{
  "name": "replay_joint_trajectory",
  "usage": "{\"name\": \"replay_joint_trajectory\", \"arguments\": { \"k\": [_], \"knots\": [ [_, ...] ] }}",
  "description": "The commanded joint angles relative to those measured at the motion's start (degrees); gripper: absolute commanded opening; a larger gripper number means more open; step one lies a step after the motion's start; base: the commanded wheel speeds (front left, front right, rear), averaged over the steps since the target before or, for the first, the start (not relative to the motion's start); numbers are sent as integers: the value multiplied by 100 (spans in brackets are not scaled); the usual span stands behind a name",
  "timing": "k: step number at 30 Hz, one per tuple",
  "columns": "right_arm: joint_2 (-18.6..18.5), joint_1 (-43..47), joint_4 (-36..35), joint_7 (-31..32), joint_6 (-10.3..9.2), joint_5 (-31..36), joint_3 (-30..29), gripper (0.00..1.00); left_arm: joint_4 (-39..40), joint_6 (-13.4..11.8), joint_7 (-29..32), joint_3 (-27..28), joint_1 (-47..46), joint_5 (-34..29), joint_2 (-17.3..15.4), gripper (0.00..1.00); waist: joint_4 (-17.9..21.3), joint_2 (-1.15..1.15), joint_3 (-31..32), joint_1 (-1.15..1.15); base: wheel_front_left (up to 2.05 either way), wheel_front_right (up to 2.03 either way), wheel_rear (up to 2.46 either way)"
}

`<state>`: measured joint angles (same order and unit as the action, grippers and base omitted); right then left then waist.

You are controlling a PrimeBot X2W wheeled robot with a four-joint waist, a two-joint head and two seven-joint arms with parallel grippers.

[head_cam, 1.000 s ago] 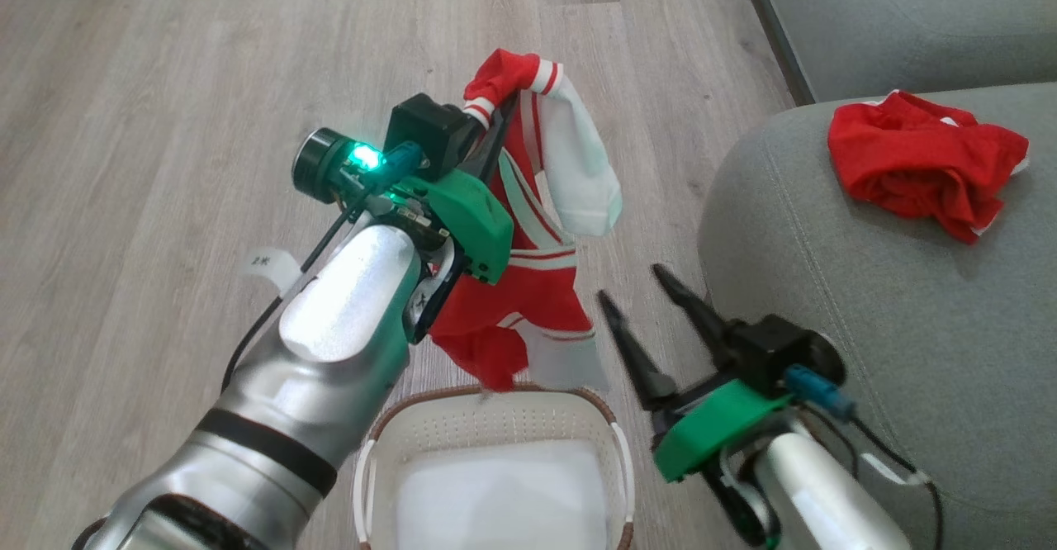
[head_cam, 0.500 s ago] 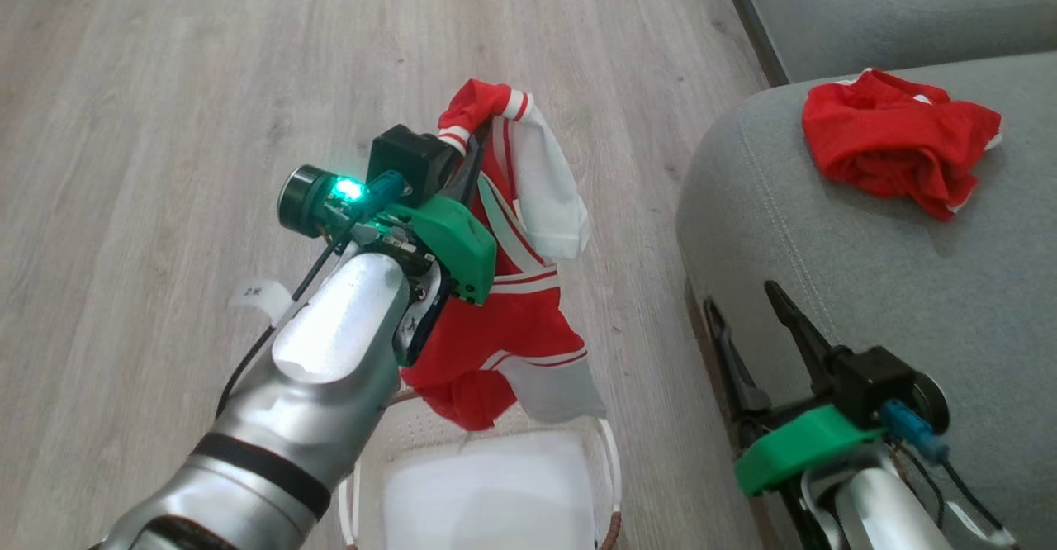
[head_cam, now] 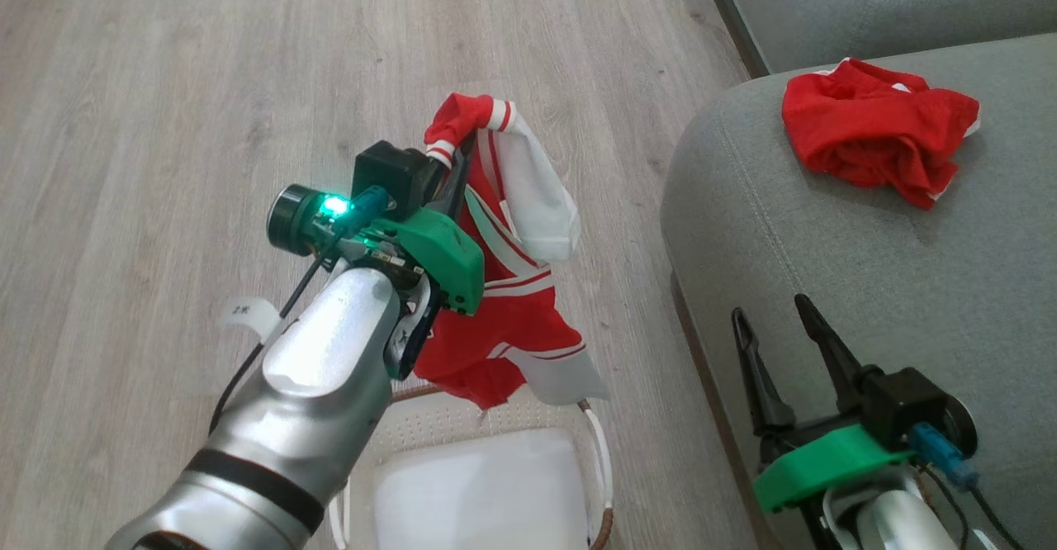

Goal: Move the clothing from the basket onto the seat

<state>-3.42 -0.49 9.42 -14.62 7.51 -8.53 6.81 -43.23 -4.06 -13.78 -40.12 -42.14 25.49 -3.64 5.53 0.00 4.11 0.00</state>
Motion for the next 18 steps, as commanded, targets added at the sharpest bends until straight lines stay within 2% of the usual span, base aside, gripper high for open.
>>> {"name": "replay_joint_trajectory", "arguments": {
  "k": [1, 9, 18],
  "knots": [
    [43, -170, -224, -29, -2, 65, 130, 100, 193, -27, -92, 214, -325, 32, -159, 0, -8, 0, 0, 0, 0, 0, 0],
    [46, -434, 131, 5, -2, -156, 880, 100, 224, 0, -30, 93, -469, 5, -126, 0, -169, 0, 7, 0, 0, 0, 0],
    [49, -1355, 1324, -29, -2, -418, 2039, 100, 348, 26, 40, -108, -586, -3, -41, 0, -474, 0, -2, 0, 0, 0, 0]
  ]
}}
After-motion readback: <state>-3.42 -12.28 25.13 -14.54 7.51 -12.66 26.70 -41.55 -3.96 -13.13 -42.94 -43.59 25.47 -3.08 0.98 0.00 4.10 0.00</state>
